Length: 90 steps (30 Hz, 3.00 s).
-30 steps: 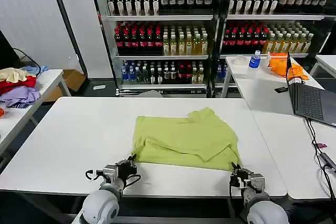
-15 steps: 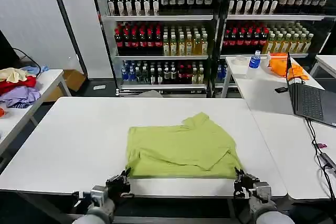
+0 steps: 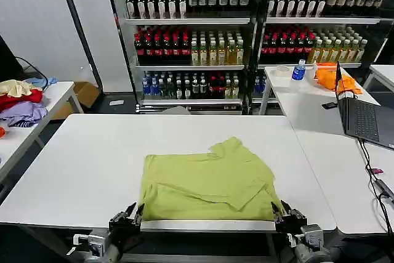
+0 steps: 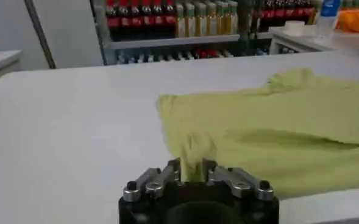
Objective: Fold and organize the clothes.
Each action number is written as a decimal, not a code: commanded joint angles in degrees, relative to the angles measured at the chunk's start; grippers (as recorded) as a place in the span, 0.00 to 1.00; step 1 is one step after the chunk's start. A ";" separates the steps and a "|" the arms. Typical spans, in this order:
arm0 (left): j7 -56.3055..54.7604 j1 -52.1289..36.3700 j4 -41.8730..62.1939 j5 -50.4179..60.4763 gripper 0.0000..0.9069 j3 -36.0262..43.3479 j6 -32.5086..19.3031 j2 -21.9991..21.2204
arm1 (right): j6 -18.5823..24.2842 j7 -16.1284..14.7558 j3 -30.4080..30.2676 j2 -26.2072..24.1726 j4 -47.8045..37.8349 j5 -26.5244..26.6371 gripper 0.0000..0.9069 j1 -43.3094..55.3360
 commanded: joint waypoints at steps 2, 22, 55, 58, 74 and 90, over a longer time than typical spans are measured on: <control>-0.28 -2.53 0.75 -1.18 1.00 -1.28 0.32 3.42 | -0.09 1.19 -2.32 -1.24 -4.90 3.45 1.00 12.97; -4.69 -47.55 37.88 -13.71 1.00 17.01 3.47 0.85 | -1.69 2.84 -22.73 8.32 -47.28 7.58 1.00 55.07; -3.26 -47.63 41.41 -14.10 0.19 20.13 4.87 -1.18 | -1.33 1.08 -25.71 19.33 -71.06 9.36 0.14 65.94; -2.82 -46.97 40.77 -14.10 0.11 20.12 4.70 -1.17 | -1.01 1.14 -25.65 19.26 -70.58 9.36 0.00 65.35; 0.00 -45.66 40.16 -14.81 0.04 19.60 0.31 -1.66 | 0.47 0.76 -24.75 17.80 -64.86 9.43 0.00 63.01; 1.48 -44.15 33.97 -19.20 0.04 16.56 -2.45 1.00 | -0.32 1.92 -21.09 12.31 -47.00 11.84 0.00 55.89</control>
